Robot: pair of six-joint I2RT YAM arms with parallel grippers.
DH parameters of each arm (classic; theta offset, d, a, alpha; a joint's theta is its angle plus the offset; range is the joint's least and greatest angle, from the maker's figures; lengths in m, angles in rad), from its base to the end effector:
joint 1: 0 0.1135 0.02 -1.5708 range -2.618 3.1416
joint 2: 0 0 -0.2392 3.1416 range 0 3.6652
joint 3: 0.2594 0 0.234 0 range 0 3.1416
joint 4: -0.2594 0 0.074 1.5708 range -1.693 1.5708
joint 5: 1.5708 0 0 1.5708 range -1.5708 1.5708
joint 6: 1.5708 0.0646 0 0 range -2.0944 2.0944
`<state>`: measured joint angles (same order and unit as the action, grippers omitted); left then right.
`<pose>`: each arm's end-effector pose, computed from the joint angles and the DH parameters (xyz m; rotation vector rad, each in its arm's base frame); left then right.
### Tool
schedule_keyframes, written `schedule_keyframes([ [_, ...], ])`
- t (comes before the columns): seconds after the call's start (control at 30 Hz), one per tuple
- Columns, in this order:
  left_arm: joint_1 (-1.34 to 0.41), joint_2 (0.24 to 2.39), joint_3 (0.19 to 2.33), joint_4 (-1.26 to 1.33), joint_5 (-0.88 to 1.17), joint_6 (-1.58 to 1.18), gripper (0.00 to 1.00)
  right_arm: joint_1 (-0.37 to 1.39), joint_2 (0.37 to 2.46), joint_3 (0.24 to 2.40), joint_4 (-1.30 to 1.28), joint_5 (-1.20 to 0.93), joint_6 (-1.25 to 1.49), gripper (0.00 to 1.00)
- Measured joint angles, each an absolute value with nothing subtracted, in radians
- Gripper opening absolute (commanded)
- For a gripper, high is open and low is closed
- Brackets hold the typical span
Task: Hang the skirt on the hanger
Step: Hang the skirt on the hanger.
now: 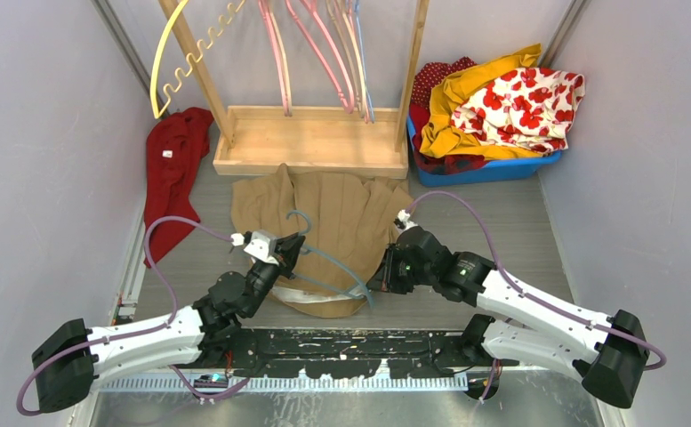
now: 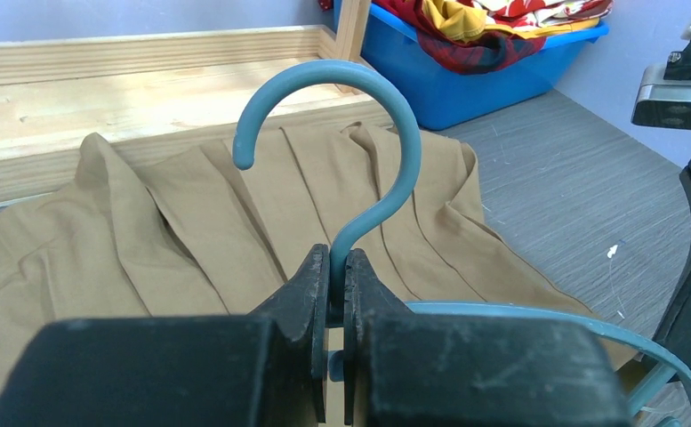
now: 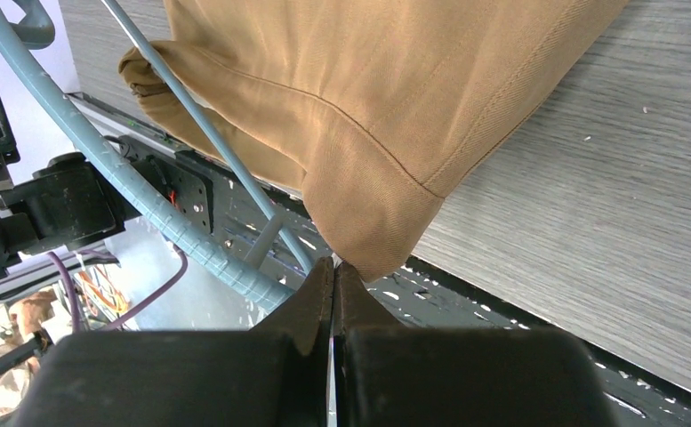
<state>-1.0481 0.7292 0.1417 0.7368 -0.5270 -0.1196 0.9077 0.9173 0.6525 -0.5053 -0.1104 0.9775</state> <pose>0.1238 -0.1497 0.2168 0.2347 1.4491 -0.5817 0.1223 0.1681 0.2059 0.0298 2.5882 0.9701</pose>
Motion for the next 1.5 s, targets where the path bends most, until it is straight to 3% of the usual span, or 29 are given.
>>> schedule_keyframes([
  [1.5, -1.048, 0.912, 0.216, 0.902, -0.532, 0.023, 0.00, 0.907, 0.987, 0.653, -0.449, -0.238, 0.984, 0.01],
])
